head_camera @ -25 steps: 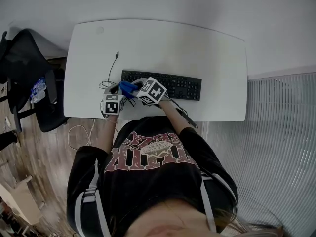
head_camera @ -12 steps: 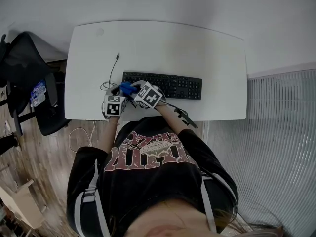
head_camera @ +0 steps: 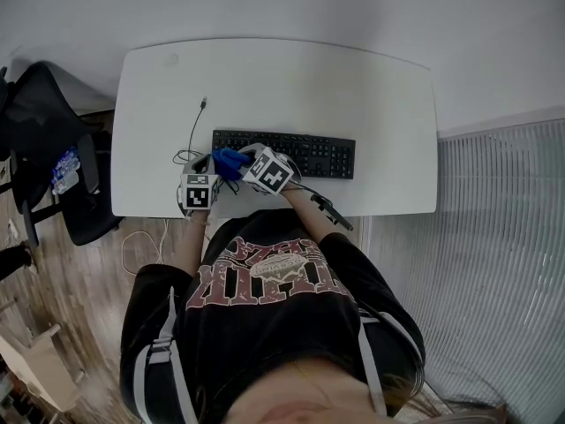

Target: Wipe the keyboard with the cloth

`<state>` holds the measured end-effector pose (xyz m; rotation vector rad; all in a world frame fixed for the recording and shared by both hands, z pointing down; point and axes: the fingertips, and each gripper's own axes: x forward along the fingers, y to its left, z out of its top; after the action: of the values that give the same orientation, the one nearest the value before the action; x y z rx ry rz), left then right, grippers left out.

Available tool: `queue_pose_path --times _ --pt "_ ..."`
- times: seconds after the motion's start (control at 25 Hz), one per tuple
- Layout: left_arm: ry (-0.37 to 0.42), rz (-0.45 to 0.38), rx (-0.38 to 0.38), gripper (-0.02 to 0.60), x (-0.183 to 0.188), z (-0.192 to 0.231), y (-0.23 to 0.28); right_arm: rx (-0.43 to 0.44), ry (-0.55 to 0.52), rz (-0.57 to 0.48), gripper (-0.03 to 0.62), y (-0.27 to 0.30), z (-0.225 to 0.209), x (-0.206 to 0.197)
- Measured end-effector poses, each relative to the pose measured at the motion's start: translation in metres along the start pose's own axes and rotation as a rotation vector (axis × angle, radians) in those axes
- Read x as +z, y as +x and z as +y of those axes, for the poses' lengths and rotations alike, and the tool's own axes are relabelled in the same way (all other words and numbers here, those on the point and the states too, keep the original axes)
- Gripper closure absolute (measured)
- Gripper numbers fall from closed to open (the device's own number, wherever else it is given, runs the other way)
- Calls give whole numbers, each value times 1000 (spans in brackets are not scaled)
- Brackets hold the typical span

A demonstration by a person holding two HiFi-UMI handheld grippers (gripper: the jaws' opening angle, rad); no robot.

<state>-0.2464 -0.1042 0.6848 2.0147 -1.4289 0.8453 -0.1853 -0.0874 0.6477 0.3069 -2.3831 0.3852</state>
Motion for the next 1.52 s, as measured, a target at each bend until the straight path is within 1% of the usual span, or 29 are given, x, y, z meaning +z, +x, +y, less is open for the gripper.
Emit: queue_pose_path --times 0.16,0.4,0.56,0.76,1.0,1.2,1.52 --pt "-12 -1 10 549 1 2 0 -13 17 5 530 -10 -8 -6" --pt "-13 4 34 549 0 1 0 -40 54 22 530 -22 -20 -26" --pt "-20 6 45 549 0 1 0 -55 68 21 530 -32 -26 -30" --pt "-30 5 60 549 0 2 0 -72 55 46 530 -42 -34 -42" --pt "-38 6 71 549 0 0 1 -88 82 50 530 -54 -42 -57" --pt "-37 10 84 549 0 0 1 -100 85 61 530 -63 -49 -69" --pt "-56 10 104 549 -1 0 1 -110 101 68 530 -78 -56 -83"
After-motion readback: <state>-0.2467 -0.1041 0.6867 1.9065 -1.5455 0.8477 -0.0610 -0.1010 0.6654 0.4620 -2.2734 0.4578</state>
